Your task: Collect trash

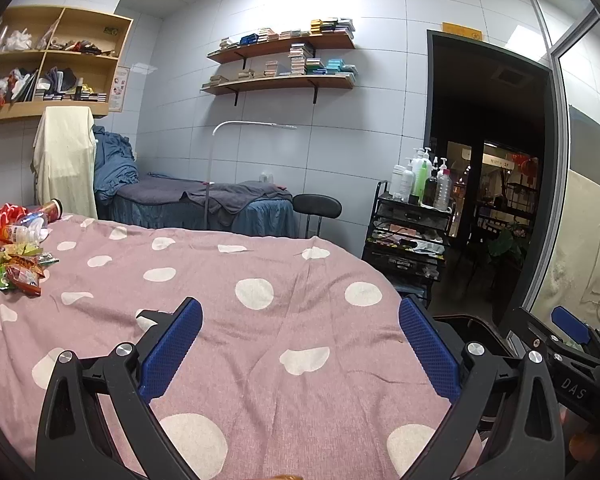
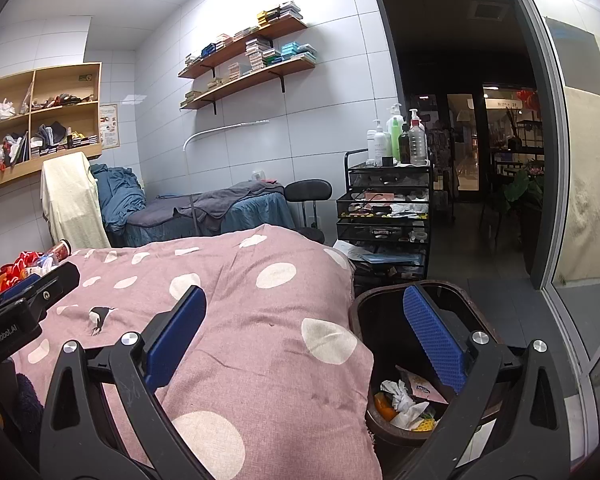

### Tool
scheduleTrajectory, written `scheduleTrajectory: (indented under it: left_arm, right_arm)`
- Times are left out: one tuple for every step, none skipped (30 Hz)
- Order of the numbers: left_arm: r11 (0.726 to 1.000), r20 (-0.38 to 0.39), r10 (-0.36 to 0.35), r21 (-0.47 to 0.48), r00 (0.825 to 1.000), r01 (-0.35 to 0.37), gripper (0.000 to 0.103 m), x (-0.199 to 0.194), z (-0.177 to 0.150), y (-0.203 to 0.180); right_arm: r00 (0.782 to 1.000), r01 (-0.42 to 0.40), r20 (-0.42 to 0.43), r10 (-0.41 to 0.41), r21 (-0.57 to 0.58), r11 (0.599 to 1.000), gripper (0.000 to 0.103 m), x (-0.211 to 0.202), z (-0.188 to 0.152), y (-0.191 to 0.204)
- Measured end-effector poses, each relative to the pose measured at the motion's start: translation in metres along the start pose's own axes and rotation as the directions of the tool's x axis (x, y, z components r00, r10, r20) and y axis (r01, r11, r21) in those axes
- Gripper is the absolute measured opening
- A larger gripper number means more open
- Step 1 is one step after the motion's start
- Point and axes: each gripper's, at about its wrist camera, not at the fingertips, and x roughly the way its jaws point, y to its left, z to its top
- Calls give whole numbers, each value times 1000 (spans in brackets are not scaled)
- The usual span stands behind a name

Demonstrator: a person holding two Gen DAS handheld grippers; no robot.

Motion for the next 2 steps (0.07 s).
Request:
scheduleTrajectory:
  left_arm:
    - [1000,0,1,-1,1000,-1,98,0,0,0]
    - [1000,0,0,-1,1000,0,98,0,0,0]
  right_arm:
    - [1000,1,0,-1,1,1000,98,1,-1,0]
    - [1000,1,0,-1,1,1000,98,1,-1,0]
